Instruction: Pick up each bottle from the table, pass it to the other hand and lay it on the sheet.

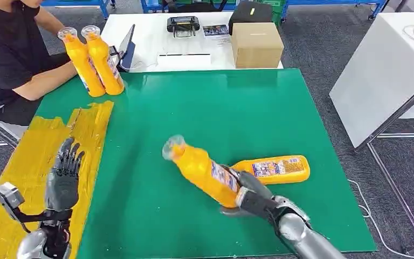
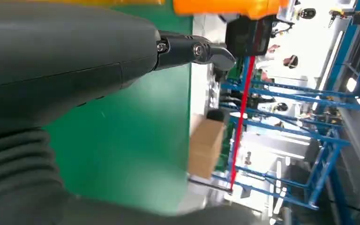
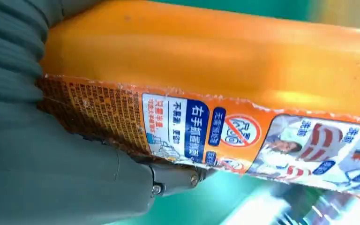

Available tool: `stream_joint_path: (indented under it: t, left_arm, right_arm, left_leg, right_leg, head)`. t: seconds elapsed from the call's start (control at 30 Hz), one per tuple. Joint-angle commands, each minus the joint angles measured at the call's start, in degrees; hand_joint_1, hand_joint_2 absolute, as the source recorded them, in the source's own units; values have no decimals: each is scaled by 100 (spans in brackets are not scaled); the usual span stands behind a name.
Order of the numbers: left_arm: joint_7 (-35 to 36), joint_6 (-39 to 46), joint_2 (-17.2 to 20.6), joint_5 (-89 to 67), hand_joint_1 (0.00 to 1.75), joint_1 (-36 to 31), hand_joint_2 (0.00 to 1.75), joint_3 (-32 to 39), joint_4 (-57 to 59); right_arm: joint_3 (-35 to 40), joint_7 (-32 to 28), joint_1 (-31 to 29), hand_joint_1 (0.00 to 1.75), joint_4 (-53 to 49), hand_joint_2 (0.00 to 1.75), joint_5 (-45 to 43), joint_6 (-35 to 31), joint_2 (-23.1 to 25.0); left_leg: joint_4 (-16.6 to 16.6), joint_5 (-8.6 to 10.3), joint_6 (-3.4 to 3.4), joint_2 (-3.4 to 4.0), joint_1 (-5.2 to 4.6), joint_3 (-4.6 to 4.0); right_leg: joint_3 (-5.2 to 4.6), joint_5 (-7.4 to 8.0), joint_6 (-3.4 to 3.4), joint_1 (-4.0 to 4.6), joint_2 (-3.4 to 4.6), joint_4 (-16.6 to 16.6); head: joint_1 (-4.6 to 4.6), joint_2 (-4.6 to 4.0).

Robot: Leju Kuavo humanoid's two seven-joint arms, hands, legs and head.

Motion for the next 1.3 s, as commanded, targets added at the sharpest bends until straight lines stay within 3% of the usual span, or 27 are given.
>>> stream_joint_path:
  t: [0.03,0.27,0.4,0.8,1.13,1.3]
  left_arm:
    - [174,313,-366,351,0,22,175,-671,-442]
    - [207,227,-327,546,0,10,175,-709,-371]
    - [407,-75,-415,878,0,111,175,-1051,-365]
    - [591,-139,-383,1143,0,234,175,-1982,-428]
    - [641,-180,-347,1199,0,226,175,-2024,-340]
    - [625,-246,-351,1229,0,215,175,-2008,-290]
  right_arm:
    - [-528,140,-682,175,518,175,-97,78,1313]
    - [-497,99,-726,175,666,175,-146,77,1363]
    - [-353,100,-991,175,1069,175,-125,-1,1764]
    - [897,289,-1405,175,2468,175,247,-134,2501]
    - [1062,295,-1481,175,2635,175,332,-145,2574]
    - [1691,375,-1503,175,3234,175,647,-133,2806]
  left_leg:
    - [9,-6,0,16,5,-14]
    - [1,-1,0,0,0,-21]
    - [1,-5,-2,12,1,-21]
    - [-4,-2,-1,5,0,-31]
    - [-1,-1,1,-4,0,-40]
    - [-4,-4,-2,-1,4,-30]
  right_leg:
    - [-18,2,-4,5,19,5]
    - [-24,1,-2,0,0,-2]
    - [-25,2,-4,2,13,-3]
    - [-37,2,-3,0,5,-6]
    - [-39,1,-2,1,-5,-7]
    - [-31,1,-5,5,0,-11]
  head:
    - [0,0]
    - [0,0]
    - [4,0]
    - [2,0]
    - [2,0]
    - [2,0]
